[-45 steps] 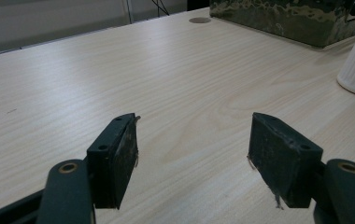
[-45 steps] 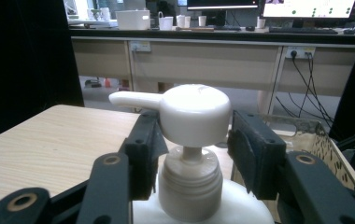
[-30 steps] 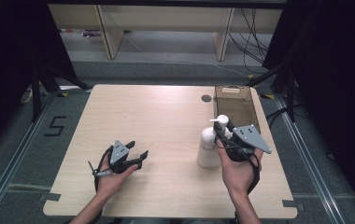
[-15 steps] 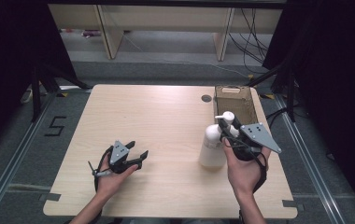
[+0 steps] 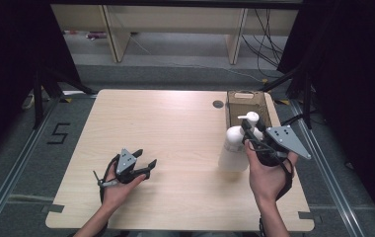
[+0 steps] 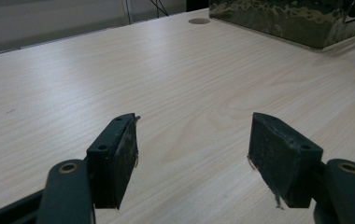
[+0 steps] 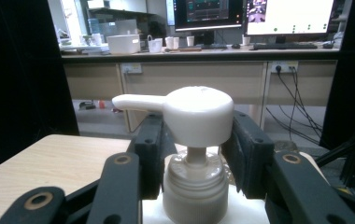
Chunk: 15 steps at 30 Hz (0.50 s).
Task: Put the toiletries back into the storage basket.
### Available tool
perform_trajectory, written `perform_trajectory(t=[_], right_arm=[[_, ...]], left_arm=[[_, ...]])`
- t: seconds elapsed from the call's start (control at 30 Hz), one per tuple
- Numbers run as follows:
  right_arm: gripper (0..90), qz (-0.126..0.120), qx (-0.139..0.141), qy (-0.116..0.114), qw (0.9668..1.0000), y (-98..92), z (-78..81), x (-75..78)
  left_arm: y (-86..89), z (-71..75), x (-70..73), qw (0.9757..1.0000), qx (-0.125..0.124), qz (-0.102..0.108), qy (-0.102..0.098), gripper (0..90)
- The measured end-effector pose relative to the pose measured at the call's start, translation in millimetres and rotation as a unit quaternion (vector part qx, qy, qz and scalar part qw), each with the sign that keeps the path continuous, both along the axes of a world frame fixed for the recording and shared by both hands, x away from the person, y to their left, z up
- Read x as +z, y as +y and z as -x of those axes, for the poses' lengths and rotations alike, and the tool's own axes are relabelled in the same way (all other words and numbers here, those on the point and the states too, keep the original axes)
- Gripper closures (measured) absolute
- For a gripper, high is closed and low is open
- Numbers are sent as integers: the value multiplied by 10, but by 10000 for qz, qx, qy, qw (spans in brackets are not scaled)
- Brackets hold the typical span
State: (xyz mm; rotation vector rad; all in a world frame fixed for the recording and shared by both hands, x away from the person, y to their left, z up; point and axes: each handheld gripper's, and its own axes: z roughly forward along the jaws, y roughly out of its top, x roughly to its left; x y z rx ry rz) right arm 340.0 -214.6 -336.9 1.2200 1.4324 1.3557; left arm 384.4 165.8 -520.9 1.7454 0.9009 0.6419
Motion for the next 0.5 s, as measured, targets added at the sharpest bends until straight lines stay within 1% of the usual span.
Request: perform_trajectory(t=[0.07,0.1,0.13,0.17,0.2,0.23,0.27,0.33,0.37,0.5], right_arm=[[606,-59,-18,16,10000,-8,-1,21],[606,8,-48,-30,10000,-25,-5,32],[606,-69,-33,-11,10000,-23,-6,43],[606,16,-66,-64,10000,-40,-11,50],[606,-72,-47,-24,10000,-34,-10,57],[605,2,-74,-54,10000,-52,-13,67],[605,-61,-67,-47,9999,-50,-16,72],[606,-36,-88,-75,9999,-66,-14,91],[606,-83,-100,-88,9999,-73,-15,109],[606,-33,-151,-154,9998,-106,-20,139]], left_arm=[[-1,0,0,10000,2,5,0,320],[-1,0,0,10000,-3,-7,0,320],[-1,0,0,10000,-1,-7,-2,320],[-1,0,0,10000,-4,-8,-8,320],[-1,0,0,10000,-4,-8,-7,320],[-1,0,0,10000,-5,-4,-9,320],[0,0,0,10000,-3,-1,-4,320],[0,0,0,10000,-4,-1,-12,320],[1,1,0,10000,-6,-5,-12,320],[0,2,0,10000,-14,-16,-21,320]])
